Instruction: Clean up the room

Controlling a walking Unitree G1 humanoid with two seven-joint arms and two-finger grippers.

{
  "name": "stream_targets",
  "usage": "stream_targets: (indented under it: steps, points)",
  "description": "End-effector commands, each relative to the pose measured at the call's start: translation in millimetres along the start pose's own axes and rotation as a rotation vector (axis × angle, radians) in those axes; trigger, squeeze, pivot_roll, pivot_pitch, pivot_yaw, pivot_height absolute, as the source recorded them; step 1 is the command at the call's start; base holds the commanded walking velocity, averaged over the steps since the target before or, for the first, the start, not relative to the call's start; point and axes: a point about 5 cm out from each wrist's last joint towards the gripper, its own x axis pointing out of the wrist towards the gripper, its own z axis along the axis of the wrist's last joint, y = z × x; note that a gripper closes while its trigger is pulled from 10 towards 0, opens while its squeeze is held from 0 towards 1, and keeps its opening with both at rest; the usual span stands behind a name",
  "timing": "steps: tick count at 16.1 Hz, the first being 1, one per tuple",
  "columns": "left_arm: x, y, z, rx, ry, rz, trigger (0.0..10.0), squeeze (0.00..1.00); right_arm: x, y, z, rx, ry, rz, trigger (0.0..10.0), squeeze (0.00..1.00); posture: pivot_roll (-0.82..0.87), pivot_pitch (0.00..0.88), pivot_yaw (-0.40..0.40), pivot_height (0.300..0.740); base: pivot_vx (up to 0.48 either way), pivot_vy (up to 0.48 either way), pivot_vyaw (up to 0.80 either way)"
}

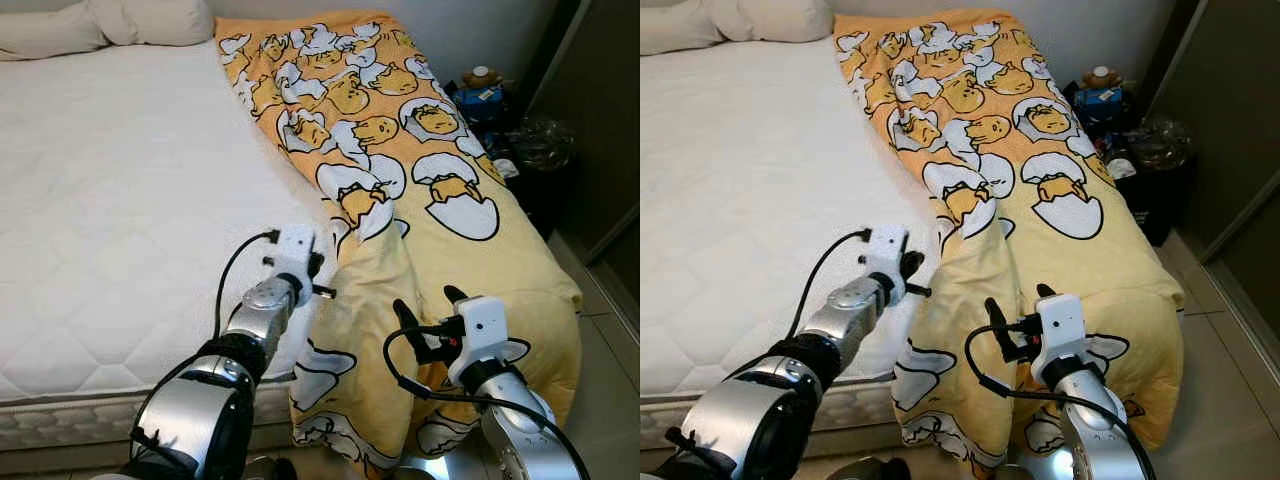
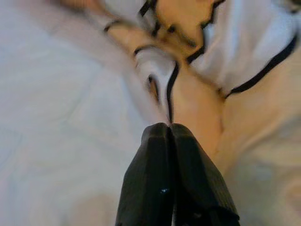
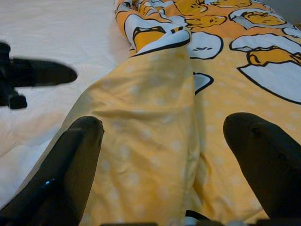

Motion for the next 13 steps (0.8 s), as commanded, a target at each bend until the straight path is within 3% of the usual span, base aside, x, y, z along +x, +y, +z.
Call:
stream_targets:
  steps: [1,6,8,13]
  points:
    - [1.9,-8.9,16,0.037,-0.099,-0.057,10.0,1.00,-1.0,-1.1,1,0.007,-0.010,-0.007,10.0,0.00,-0.25,0.038,0.058,0.736,0.000,0.000,0.00]
    - [4.5,0.1,22,-0.047,-0.060,-0.057,10.0,1.00,-12.4,-0.5,-5,-0.023,0.037,0.096,10.0,0.00,-0.26,0.050,0.055,0.736,0.000,0.000,0.00]
    - [5.3,-3.0,19,-0.023,-0.018,-0.093,10.0,1.00,-20.6,0.8,-15,-0.071,0.127,0.203,10.0,0.00,-0.26,0.055,0.054,0.736,0.000,0.000,0.00]
    - [5.7,-13.5,13,0.019,0.009,-0.142,10.0,1.00,-21.3,-3.9,-14,-0.064,0.110,0.167,10.0,0.00,-0.27,0.054,0.055,0.736,0.000,0.000,0.00]
